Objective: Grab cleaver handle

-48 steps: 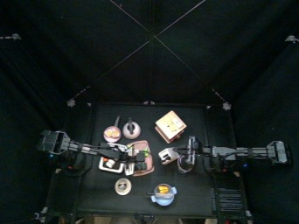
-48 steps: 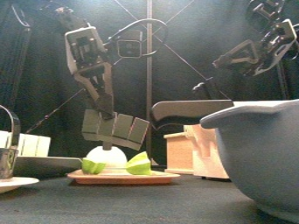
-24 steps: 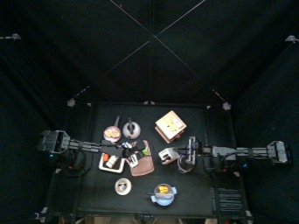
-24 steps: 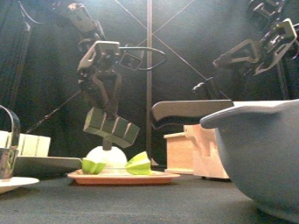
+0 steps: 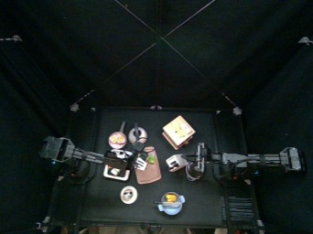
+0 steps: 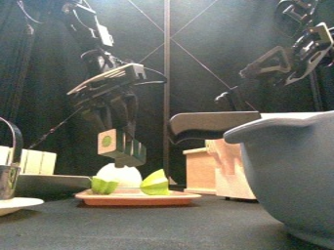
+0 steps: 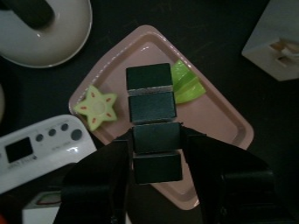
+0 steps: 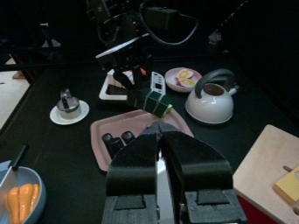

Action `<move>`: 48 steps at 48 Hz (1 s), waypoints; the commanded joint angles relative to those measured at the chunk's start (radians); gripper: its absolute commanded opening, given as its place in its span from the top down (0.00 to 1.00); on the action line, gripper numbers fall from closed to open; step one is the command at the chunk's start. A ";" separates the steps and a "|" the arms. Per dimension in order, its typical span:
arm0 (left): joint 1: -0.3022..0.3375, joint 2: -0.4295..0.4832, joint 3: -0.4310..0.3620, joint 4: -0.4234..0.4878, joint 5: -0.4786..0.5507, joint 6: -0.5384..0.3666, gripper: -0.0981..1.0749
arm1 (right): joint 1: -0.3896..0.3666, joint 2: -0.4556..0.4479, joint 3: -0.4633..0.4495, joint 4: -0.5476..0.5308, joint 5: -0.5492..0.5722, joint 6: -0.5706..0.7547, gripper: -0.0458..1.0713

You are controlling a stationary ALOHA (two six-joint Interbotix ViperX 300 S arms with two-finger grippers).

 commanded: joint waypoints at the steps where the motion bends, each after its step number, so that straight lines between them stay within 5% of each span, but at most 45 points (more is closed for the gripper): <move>1: -0.031 0.009 -0.015 0.043 0.005 -0.112 0.30 | 0.000 0.000 -0.014 0.000 -0.005 0.000 0.95; 19: -0.080 0.097 -0.020 0.049 0.041 -0.364 0.29 | 0.000 -0.003 -0.014 -0.003 -0.003 0.000 0.95; 36: -0.077 0.118 -0.028 0.052 0.037 -0.403 0.25 | 0.000 -0.003 -0.014 -0.018 -0.005 0.000 0.95; 48: -0.075 0.118 -0.040 0.051 0.009 -0.403 0.13 | 0.000 -0.003 -0.015 -0.018 -0.003 -0.002 0.95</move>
